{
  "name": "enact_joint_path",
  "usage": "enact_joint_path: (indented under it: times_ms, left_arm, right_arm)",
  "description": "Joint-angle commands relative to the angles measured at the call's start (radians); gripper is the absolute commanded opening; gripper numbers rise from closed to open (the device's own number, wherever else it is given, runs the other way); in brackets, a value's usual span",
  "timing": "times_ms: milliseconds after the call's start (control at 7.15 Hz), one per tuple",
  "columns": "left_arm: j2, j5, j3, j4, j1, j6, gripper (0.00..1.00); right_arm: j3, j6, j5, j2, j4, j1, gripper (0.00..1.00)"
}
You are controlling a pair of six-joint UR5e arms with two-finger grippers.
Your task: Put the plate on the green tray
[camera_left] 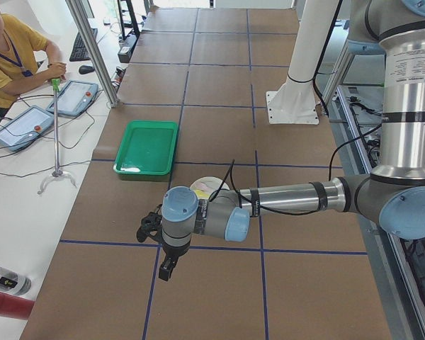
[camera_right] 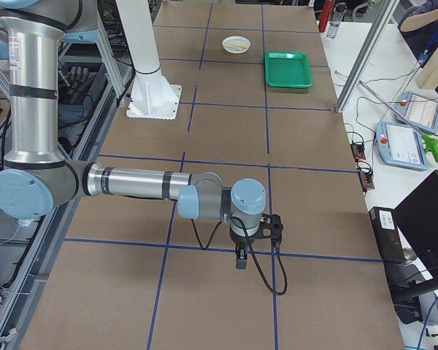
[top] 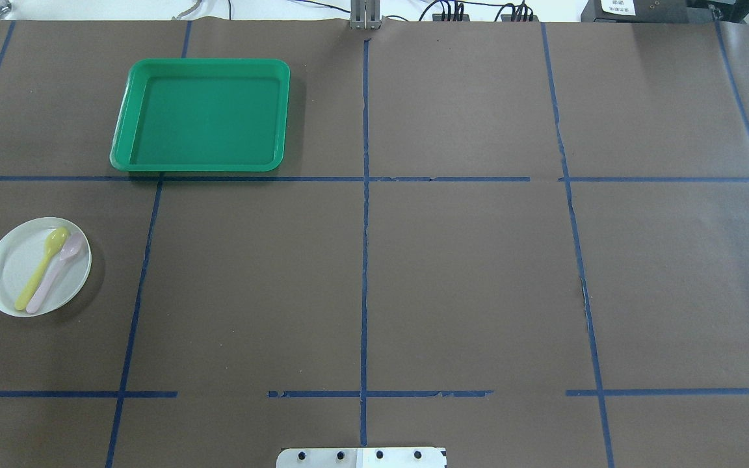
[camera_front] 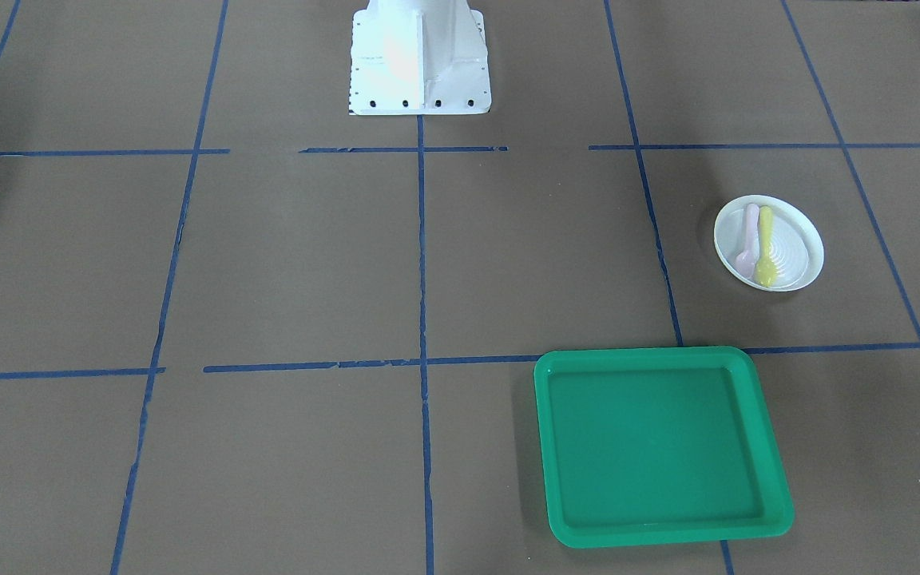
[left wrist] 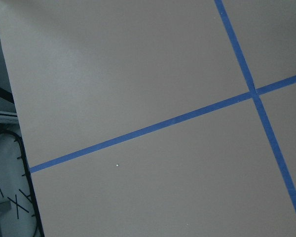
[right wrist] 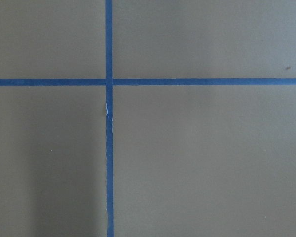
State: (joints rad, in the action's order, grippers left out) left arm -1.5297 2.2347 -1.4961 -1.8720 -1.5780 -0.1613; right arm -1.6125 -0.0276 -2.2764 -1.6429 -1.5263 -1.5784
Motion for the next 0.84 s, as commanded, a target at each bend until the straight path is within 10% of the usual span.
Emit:
enact_joint_path:
  times_ms: [0, 699]
  left_arm:
    - [-0.045, 0.028, 0.002, -0.009, 0.134, 0.196, 1.0]
    - [-0.125, 0.0, 0.045, -0.17, 0.45, 0.551, 1.0]
  right_arm:
    - [-0.001, 0.0, 0.0, 0.0, 0.0, 0.0, 1.0]
    - [0.0, 0.0, 0.0, 0.0, 0.0, 0.0, 1.0]
